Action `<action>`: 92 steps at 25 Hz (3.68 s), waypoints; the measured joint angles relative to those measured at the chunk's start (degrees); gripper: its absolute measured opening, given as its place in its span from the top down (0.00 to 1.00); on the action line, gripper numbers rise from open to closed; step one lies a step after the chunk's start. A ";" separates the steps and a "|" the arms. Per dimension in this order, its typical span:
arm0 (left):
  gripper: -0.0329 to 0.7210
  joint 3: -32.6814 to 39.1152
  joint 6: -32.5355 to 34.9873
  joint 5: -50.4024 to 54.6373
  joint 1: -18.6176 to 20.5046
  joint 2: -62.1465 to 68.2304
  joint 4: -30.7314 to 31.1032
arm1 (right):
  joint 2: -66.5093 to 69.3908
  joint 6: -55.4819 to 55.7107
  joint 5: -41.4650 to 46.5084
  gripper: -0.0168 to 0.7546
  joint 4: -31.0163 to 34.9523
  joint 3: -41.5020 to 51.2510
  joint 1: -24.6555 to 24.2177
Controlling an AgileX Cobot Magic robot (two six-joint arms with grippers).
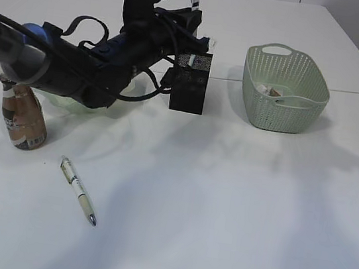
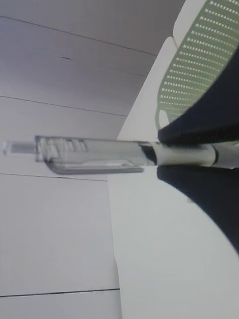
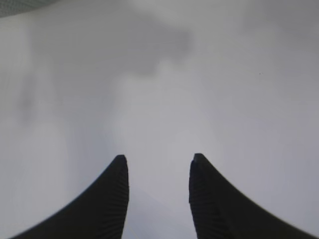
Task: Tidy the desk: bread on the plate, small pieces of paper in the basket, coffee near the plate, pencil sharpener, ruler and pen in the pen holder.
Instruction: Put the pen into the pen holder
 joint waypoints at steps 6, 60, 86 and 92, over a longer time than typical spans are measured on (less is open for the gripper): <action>0.87 -2.80 0.00 1.06 1.08 1.12 -0.22 | 0.00 0.00 -1.80 0.55 0.00 0.00 0.00; 0.86 -20.80 -0.61 18.04 3.37 14.44 -0.23 | 0.97 -0.13 -3.35 0.55 0.00 0.00 -0.09; 0.54 -20.80 -0.70 23.86 3.37 13.57 0.30 | 0.97 -0.13 -4.05 0.55 0.00 0.00 -0.09; 0.54 -20.80 -0.70 29.34 3.37 9.01 5.37 | 0.97 -0.13 -4.15 0.55 0.00 0.00 -0.09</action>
